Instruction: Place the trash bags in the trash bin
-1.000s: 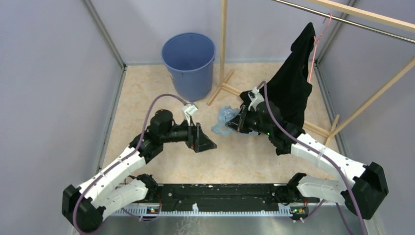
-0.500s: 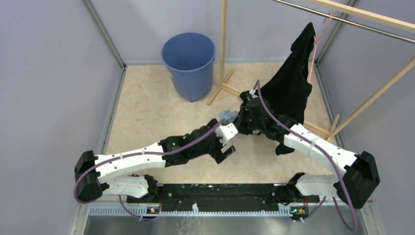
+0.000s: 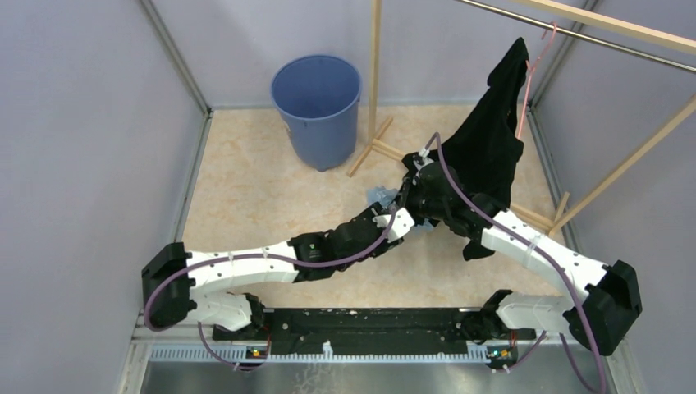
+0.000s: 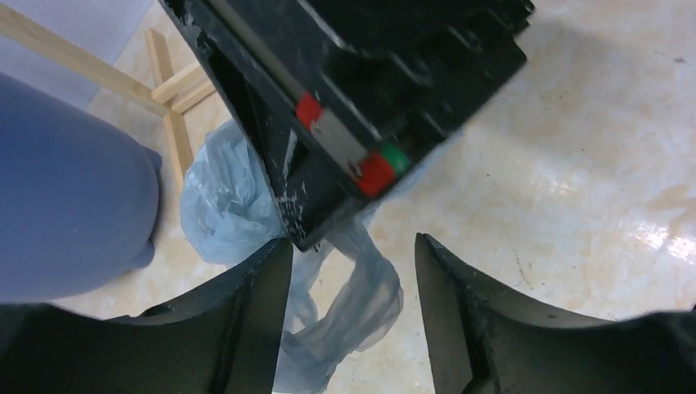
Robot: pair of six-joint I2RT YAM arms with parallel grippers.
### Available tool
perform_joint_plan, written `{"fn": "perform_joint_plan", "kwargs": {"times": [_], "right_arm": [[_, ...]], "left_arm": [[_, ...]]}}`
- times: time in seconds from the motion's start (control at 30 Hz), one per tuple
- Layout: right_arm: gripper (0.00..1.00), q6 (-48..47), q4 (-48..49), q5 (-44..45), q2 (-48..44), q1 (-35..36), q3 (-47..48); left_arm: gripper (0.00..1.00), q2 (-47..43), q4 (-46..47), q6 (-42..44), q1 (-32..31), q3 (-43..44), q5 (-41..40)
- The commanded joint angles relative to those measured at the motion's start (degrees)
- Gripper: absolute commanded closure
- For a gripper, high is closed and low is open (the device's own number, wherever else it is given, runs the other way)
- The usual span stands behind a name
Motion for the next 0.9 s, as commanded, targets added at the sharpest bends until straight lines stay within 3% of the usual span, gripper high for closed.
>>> {"fn": "perform_joint_plan", "kwargs": {"times": [0.0,0.07,0.13,0.23,0.3,0.43,0.53,0.7,0.87], "right_arm": [[1.00,-1.8,2.0,-2.5,-1.9,-0.3,0.8],[1.00,-4.9,1.8,-3.6,-1.7,-0.3,1.2],[0.98,-10.3,-0.3,-3.0,-1.6,-0.4,2.4],[0.81,-20.3,-5.0,2.0,-1.8,-0.3,4.3],[0.63,-24.7,-7.8,5.4,-2.7,-0.4,5.2],[0.26,-30.6,-10.2,10.4,-6.1,-0.4,5.3],[0.09,-33.0,-9.3,11.6,-9.5,-0.4,3.9],[0.02,-32.9,-4.9,5.5,-12.7,-0.3,-1.1],[0.01,-34.3,1.7,-6.0,-13.9,0.6,-5.1]], "left_arm": [[0.53,3.7,-5.4,-4.4,0.0,6.0,-5.6],[0.71,3.8,-7.2,-5.7,0.0,7.2,-5.9],[0.81,2.8,-8.6,-7.5,0.0,7.5,-5.2],[0.94,-0.2,-10.7,-10.4,0.0,7.0,-2.8],[1.00,-2.2,-12.7,-13.6,0.1,6.9,-1.5],[1.00,-5.6,-16.8,-21.6,2.1,7.8,1.1],[1.00,-8.2,-19.7,-29.0,8.6,8.6,8.2],[1.00,-14.0,-14.5,-42.0,23.7,4.3,26.7],[1.00,-15.5,-8.2,-48.8,29.6,0.8,38.5]]}}
